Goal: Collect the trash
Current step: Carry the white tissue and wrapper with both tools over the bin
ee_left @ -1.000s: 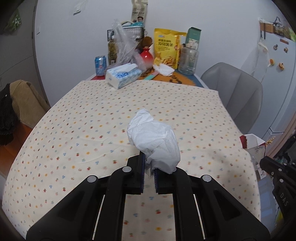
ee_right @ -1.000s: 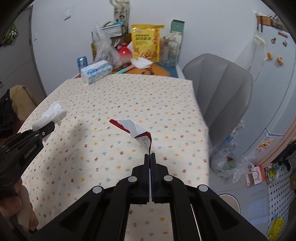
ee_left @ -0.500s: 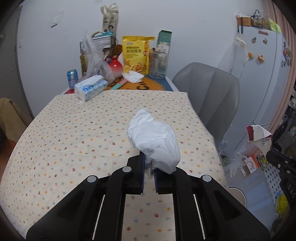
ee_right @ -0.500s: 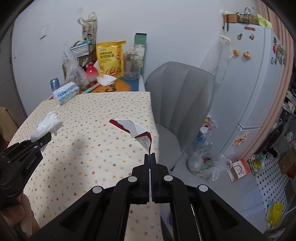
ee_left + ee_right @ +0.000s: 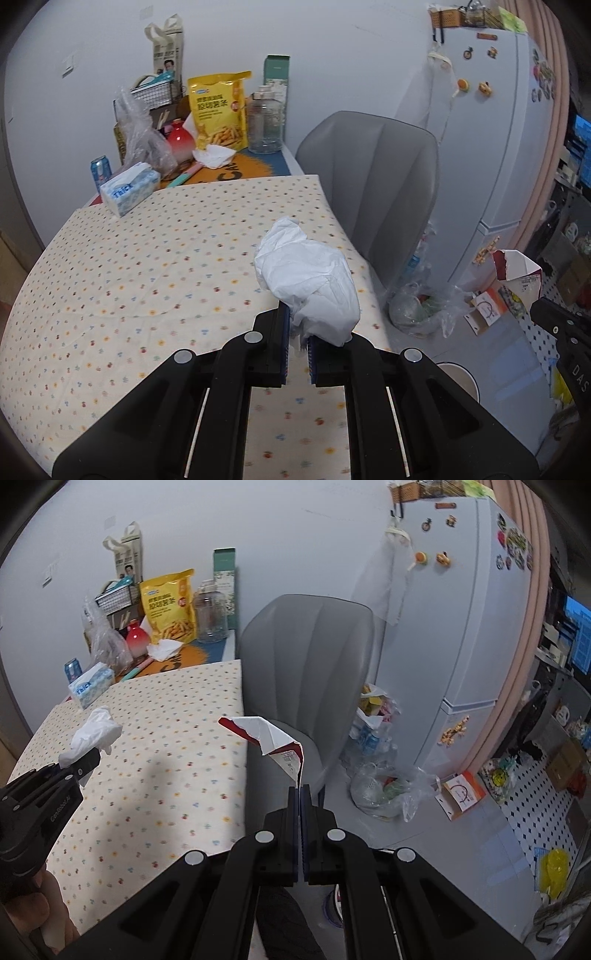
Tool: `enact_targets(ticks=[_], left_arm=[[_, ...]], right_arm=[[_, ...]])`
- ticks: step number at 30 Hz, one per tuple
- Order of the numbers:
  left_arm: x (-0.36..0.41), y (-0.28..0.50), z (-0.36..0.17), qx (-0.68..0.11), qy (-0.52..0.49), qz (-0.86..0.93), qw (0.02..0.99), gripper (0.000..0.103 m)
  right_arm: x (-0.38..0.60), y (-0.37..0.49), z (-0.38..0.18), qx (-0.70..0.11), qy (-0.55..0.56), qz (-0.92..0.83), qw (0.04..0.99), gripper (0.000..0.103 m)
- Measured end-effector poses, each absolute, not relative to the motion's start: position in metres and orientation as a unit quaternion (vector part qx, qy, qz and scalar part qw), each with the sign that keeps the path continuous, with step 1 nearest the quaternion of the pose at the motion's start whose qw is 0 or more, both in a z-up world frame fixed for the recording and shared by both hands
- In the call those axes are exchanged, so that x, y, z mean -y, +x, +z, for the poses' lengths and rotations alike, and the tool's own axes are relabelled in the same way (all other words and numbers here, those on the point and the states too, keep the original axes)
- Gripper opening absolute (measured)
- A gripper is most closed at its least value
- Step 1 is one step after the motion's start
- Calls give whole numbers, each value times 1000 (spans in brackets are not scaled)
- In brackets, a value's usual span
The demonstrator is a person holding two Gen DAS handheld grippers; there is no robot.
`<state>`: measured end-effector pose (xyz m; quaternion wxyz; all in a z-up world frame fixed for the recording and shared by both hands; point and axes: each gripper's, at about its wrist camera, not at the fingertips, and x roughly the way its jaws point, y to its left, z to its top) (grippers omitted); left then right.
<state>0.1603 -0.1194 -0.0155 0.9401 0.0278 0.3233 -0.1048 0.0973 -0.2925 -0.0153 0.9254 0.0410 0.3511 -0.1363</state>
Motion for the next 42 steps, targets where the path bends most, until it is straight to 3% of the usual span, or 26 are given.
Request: enact_targets(ticks=[38,42], left_arm=[[329,169,-79,-379,154,-210,888,9],[345,173,-90,-390,166,-214,880,9]], right_arm=[[487,61,-110,-402,163,-241,868,3],[501,65,-125,-412,176,-250,858,7]])
